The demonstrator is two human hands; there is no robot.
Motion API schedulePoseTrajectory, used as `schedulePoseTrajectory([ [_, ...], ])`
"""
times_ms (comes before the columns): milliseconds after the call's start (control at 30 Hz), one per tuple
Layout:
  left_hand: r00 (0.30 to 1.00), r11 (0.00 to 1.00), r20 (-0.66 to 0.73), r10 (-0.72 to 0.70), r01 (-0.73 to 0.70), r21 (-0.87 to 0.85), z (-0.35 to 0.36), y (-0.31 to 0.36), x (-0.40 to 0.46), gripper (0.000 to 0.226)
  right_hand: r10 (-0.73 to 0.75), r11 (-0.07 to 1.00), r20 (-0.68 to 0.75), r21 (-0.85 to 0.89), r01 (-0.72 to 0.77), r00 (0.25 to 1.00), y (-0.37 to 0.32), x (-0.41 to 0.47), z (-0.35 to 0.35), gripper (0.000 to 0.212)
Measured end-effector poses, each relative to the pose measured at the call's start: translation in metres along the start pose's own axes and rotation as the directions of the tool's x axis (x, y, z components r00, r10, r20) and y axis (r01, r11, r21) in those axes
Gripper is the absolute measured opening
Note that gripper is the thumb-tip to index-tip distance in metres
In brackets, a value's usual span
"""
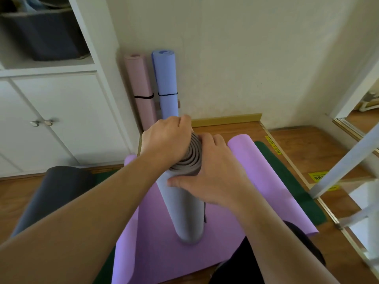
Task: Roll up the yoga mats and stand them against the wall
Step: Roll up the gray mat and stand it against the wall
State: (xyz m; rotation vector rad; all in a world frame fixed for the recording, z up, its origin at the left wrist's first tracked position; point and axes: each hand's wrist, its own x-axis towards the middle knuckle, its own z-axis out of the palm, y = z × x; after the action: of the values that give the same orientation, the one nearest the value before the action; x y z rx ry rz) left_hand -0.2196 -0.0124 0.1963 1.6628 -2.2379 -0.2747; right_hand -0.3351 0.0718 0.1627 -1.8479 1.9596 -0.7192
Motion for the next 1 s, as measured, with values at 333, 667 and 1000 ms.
schedulePoseTrajectory([
  [333, 0.840, 0.557, 0.454, 0.297, 0.233, -0.797, -0.021, -0.055, -0.002, 0.059, 0.037, 0.970, -0.156, 0.244, 0.002, 0.987, 0.041, 0.011, -0.011, 0.079],
  [667, 0.971, 0.842, 0.063, 0.232, -0.168, -0.513, -0.001, 0.004, -0.007, 0.096, 0.080, 0.900, -0.228, 0.435, 0.028, 0.970, 0.075, 0.013, -0.048, 0.073],
  [1000, 0.808, 0.804, 0.301, 0.507, -0.318, -0.502, 0.116, 0.105, 0.003, 0.084, 0.318, 0.710, -0.073, 0.679, -0.187, 0.945, 0.242, -0.057, -0.037, 0.060],
])
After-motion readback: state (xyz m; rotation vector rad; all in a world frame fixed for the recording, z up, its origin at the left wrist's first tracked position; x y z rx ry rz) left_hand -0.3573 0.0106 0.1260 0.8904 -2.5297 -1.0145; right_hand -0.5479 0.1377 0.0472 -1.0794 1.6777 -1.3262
